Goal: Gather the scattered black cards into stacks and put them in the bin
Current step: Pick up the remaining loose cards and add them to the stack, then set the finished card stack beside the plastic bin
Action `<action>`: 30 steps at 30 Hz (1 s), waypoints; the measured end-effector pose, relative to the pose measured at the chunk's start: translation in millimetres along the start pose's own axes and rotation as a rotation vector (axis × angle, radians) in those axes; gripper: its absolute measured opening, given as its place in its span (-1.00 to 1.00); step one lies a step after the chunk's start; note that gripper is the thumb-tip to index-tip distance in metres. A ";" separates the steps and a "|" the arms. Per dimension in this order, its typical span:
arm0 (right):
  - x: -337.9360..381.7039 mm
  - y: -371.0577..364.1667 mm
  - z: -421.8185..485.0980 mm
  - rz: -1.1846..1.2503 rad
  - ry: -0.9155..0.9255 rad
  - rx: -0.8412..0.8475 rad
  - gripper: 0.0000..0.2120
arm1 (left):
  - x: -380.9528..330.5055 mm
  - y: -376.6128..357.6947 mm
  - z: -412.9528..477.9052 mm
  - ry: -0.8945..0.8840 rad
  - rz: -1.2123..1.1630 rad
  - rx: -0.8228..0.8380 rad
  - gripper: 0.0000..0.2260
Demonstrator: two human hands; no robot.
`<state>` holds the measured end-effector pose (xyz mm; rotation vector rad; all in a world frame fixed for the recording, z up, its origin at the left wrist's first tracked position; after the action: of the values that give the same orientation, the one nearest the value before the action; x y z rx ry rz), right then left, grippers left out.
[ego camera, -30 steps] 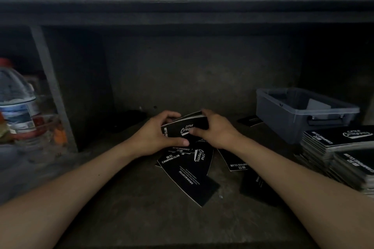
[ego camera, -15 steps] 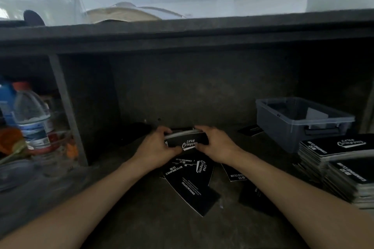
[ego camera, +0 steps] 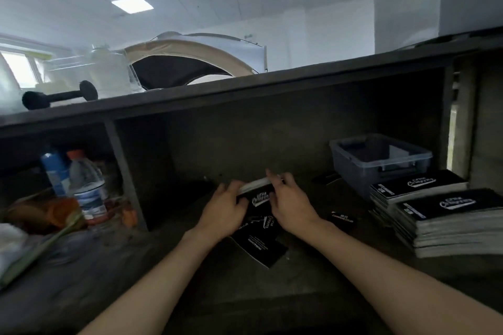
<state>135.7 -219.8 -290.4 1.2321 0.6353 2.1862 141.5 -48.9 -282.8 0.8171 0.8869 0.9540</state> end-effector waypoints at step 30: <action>-52.0 281.7 -77.9 0.109 -0.369 -0.328 -0.64 | -246.8 4.3 14.4 0.164 -0.832 0.298 -0.88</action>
<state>26.1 -472.8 -180.5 1.4587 0.0581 1.9703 77.5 -276.2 -209.5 0.5291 1.3819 0.1562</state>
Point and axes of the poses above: each hand's wrist, its own z-axis towards the middle knuckle, its own y-axis out of the back of the hand, x = y × z, the point moved 3 cm from there along z, towards the middle knuckle, and after that the axes turned 12 degrees about z, right-handed, at the moved point
